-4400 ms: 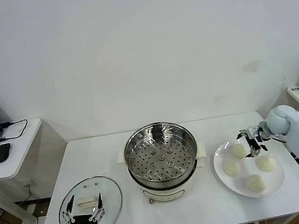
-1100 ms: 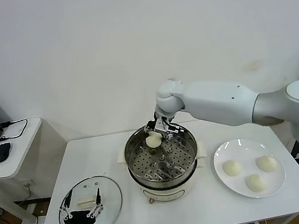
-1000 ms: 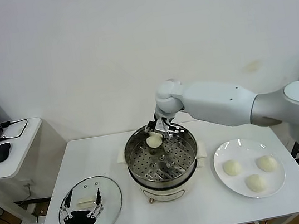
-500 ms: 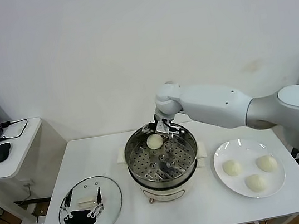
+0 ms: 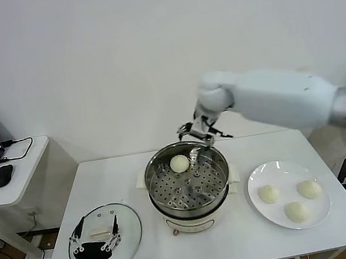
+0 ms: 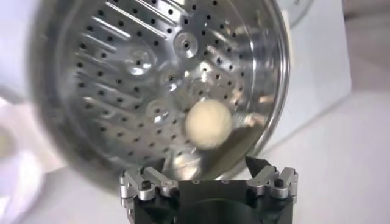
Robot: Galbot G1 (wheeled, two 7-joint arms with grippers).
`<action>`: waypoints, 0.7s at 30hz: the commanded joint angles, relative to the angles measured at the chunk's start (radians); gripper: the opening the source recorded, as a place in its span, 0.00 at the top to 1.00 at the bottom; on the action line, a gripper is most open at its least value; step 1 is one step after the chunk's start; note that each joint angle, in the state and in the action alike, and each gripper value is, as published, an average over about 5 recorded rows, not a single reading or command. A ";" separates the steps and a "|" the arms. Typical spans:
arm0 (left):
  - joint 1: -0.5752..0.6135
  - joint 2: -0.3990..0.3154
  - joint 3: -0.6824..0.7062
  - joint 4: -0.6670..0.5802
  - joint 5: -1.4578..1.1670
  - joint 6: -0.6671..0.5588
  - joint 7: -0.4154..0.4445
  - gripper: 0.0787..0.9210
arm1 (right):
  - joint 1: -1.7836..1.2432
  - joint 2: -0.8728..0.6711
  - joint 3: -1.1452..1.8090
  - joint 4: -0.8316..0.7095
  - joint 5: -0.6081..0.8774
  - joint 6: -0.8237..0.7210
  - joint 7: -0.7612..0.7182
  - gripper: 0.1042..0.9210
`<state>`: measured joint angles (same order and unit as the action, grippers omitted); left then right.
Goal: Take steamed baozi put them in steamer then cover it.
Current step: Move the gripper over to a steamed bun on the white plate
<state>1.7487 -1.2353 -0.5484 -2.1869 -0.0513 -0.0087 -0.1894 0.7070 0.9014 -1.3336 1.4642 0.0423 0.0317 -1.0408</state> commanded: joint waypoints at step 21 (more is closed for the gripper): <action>-0.009 0.018 0.009 -0.015 0.013 0.010 0.007 0.12 | -0.815 -0.673 0.575 0.290 -0.150 -0.305 0.027 0.12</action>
<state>1.7402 -1.2195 -0.5385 -2.2022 -0.0387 0.0000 -0.1831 0.2019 0.3370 -0.9608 1.7304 -0.0503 -0.2316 -1.0179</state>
